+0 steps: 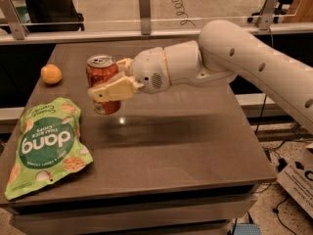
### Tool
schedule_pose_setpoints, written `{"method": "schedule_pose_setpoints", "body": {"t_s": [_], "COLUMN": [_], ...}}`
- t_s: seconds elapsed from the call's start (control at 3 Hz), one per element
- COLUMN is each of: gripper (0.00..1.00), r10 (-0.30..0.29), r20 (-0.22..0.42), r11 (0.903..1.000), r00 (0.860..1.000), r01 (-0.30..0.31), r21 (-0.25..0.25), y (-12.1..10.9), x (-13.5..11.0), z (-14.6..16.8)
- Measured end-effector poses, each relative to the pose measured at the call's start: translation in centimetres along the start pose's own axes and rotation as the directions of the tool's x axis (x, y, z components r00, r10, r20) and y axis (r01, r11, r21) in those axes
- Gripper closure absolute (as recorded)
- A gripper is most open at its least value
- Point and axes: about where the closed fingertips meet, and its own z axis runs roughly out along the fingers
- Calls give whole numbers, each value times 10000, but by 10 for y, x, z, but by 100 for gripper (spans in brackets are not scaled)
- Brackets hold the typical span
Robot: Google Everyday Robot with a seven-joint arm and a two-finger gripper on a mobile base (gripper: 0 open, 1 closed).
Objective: Move coke can near green rice chip bag
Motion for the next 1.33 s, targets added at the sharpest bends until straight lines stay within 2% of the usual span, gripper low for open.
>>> {"method": "schedule_pose_setpoints", "body": {"t_s": [0.67,1.33], "gripper": [100,100], "r10": [-500,-901], "r20": [435,350], "r11": [9981,9904], "r00": [9978,9953], "r01": [515,932], "r21": [-324,-1024], "y": [20,40], "x": [27,54], "z": [24,38]}}
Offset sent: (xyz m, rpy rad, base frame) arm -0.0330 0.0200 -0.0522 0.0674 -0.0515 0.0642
